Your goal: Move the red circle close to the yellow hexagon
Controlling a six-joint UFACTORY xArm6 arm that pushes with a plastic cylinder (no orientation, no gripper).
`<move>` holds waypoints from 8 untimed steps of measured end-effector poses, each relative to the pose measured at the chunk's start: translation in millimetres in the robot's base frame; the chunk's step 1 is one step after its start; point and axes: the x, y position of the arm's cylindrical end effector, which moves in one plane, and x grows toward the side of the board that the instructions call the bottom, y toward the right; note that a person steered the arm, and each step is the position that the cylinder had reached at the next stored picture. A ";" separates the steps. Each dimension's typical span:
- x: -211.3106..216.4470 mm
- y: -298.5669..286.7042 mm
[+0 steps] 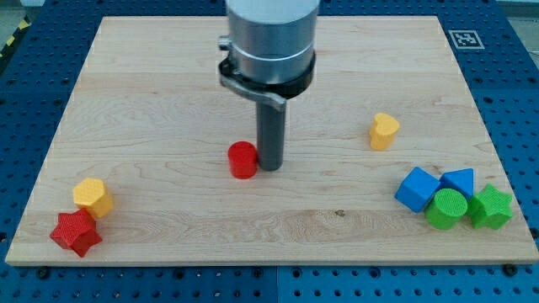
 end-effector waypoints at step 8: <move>-30.9 -114.5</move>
